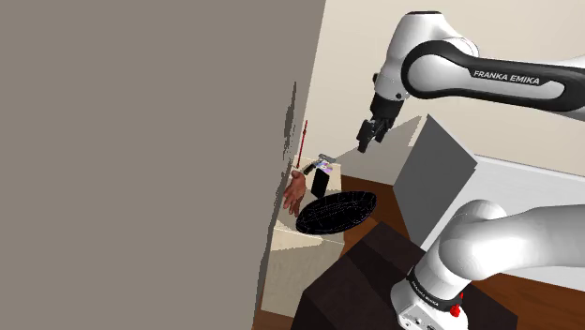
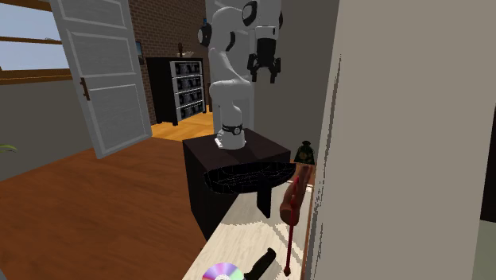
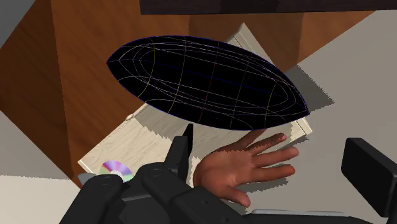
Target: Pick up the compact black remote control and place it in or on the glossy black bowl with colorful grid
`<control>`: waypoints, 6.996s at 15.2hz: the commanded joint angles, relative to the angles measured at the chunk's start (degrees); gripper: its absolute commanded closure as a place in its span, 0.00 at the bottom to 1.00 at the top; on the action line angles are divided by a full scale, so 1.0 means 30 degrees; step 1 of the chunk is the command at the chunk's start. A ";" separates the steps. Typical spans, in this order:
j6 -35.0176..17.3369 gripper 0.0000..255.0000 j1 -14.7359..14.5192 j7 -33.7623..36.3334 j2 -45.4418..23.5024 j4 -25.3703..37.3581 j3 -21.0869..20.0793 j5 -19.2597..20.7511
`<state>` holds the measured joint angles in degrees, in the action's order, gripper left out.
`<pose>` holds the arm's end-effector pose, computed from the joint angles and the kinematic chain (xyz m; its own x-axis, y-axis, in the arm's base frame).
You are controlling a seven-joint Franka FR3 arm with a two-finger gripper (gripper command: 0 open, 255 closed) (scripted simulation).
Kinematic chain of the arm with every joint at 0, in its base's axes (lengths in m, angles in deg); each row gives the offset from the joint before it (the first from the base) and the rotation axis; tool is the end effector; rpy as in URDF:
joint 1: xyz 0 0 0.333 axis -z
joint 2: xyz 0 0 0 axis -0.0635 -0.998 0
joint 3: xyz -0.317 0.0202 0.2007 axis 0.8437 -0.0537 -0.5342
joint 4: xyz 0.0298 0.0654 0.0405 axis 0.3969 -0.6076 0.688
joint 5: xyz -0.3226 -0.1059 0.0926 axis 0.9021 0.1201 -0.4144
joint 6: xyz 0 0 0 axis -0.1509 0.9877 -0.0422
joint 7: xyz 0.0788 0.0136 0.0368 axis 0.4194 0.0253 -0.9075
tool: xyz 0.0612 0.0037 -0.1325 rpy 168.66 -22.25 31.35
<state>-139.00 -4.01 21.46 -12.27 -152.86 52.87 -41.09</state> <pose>0.2347 -0.0015 0.5690 0.9980 0.0133 0.0611 0.0064 -0.9938 0.1113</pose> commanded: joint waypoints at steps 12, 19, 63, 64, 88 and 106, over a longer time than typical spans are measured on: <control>-0.7455 0.00 0.0829 -0.1222 -0.5796 -0.1204 0.2144 0.0562; -1.1636 0.00 0.1027 -0.2392 -1.0773 -0.0177 0.3407 0.0026; -1.6472 1.00 0.2053 -0.6242 -2.0932 0.5166 0.3876 -0.4161; -1.6255 1.00 0.2025 -0.6184 -2.0732 0.5187 0.3916 -0.4083; -1.0703 1.00 0.1704 -0.5117 -1.6864 0.6967 0.4357 -0.2637; -0.9722 1.00 0.1901 -0.2943 -0.6236 -0.2554 0.3512 -0.0380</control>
<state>-167.61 1.63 12.68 -31.03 -159.92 63.33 -42.30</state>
